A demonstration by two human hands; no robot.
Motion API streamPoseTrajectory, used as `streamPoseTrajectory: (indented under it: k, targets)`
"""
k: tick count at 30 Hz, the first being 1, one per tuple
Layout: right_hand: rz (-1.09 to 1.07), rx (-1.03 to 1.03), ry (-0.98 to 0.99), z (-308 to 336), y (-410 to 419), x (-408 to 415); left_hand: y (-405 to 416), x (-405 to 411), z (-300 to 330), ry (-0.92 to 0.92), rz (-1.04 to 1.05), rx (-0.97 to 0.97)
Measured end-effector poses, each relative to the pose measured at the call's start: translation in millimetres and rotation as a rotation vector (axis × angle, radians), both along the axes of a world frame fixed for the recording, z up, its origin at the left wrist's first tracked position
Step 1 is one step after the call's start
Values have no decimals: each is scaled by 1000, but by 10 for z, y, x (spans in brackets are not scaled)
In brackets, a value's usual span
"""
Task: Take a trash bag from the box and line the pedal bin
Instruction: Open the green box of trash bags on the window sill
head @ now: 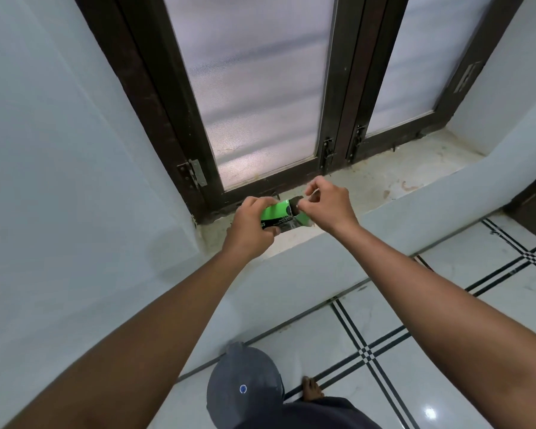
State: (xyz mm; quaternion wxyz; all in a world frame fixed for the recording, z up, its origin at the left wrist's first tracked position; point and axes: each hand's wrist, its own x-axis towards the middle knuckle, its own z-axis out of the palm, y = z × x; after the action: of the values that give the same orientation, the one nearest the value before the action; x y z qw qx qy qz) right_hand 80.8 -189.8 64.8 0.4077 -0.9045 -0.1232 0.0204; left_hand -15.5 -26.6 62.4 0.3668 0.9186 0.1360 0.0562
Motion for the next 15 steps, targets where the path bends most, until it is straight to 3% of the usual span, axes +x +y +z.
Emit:
streamPoseTrajectory:
  k: [3,5,9,12,15]
  targets:
    - [-72,19,8,-52,36,19,-9,29,37,12,-17,88]
    - [-135,108,174,-100,52,59,-13,55,112,20,-35,214]
    - [-177,568,734,-227,92,61,-114,155,372,-27,-194,660]
    - [-202,803,905,-239,131,23,-313,295,555,-44,-292,912]
    - [-250,979,1017,-207,140,59,-398,416,647,-44,-275,961]
